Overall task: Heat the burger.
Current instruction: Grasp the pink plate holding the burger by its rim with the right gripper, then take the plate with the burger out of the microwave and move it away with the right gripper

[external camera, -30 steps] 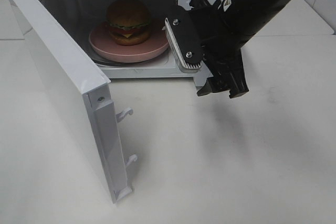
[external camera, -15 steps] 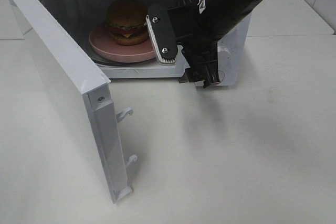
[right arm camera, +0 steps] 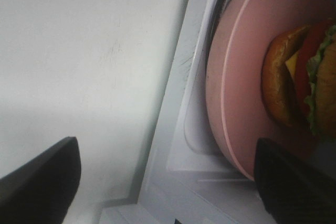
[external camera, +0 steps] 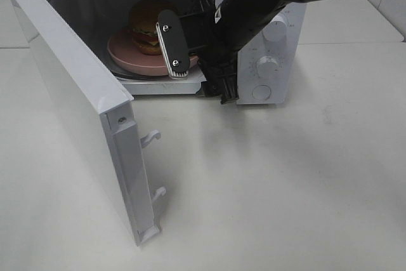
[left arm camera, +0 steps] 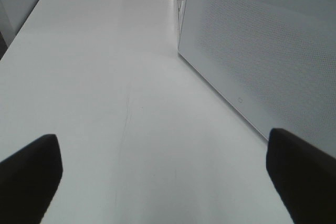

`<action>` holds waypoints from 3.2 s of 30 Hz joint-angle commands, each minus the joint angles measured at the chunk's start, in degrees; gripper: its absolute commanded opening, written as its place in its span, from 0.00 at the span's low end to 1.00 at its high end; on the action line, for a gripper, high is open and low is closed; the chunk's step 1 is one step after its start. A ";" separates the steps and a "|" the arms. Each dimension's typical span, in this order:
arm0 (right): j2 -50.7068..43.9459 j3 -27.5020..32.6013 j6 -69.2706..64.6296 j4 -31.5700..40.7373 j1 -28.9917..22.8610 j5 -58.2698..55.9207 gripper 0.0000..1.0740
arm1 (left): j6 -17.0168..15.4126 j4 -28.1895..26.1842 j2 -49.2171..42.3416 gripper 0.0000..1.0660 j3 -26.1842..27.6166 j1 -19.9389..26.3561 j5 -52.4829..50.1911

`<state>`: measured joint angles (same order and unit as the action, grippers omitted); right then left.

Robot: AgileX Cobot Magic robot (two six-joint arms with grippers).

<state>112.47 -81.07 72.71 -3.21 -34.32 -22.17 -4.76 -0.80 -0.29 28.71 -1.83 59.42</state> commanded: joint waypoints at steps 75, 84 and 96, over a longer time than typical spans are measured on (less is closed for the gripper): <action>24.29 -27.62 -3.55 1.95 1.15 -3.15 0.00 | -0.23 0.00 -1.26 0.92 -0.06 0.23 -0.29; 23.20 -27.62 -0.92 1.95 0.46 -7.05 0.00 | -0.23 0.00 -1.26 0.92 -0.06 0.23 -0.29; 17.13 -20.51 1.66 1.95 -0.46 -3.55 0.00 | -0.23 0.06 -1.26 0.92 -0.06 0.23 -0.29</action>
<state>130.98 -101.99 73.74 -1.38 -34.61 -26.81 -4.76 -0.74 -0.29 28.71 -1.83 59.42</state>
